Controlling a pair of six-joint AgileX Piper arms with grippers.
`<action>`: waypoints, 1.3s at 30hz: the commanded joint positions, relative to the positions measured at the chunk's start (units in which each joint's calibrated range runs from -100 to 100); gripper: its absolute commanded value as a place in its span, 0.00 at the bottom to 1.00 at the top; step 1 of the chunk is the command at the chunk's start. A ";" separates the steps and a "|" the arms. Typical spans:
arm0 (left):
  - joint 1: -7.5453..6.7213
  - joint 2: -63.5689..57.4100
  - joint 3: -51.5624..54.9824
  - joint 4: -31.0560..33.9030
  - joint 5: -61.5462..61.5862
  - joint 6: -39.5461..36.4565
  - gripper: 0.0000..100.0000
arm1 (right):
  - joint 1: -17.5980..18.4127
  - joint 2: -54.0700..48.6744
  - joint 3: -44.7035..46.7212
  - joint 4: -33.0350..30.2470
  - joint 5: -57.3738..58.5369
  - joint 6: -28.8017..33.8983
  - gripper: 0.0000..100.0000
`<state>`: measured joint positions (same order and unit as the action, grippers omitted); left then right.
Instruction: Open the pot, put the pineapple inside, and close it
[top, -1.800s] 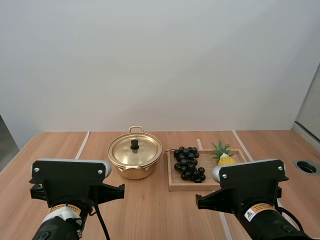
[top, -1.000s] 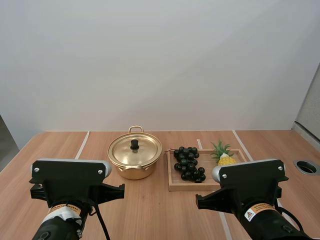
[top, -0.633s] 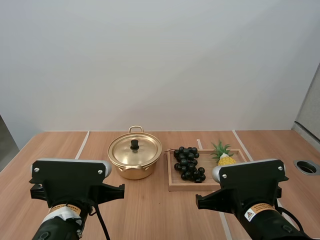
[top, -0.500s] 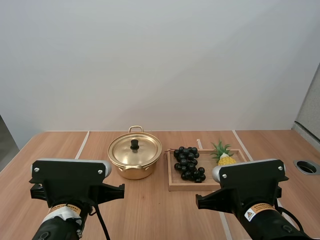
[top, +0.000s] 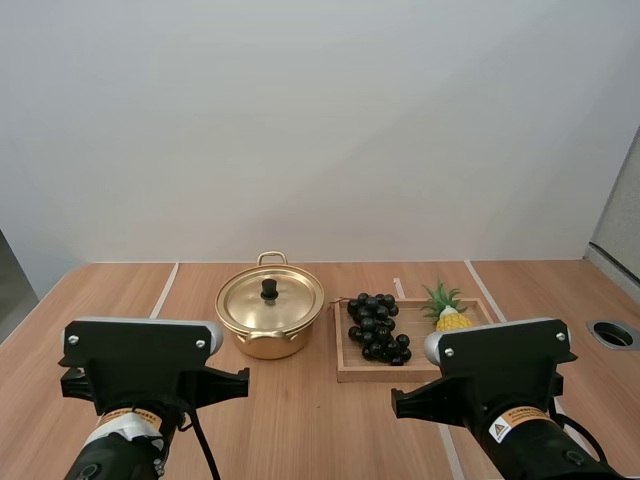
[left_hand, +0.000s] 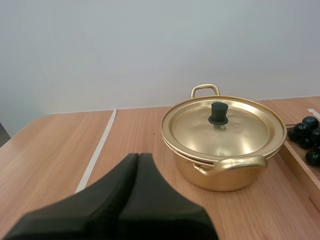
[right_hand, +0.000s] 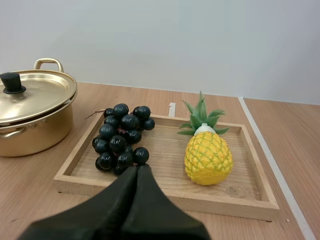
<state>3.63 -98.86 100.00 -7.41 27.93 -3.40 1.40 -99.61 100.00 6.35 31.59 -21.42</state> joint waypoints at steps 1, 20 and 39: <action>0.09 -0.37 0.00 0.01 -0.42 -0.51 0.00 | 0.05 -0.39 0.00 -0.65 -0.14 0.16 0.00; 0.09 -0.37 0.00 0.01 -0.42 -0.51 0.00 | 0.05 -0.39 0.00 -0.65 -0.14 0.16 0.00; 0.09 -0.37 0.00 0.01 -0.42 -0.51 0.00 | 0.05 -0.39 0.00 3.12 0.13 0.16 0.00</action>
<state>3.63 -98.86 100.00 -7.41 27.93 -3.40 1.40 -99.61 100.00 8.84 31.59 -21.35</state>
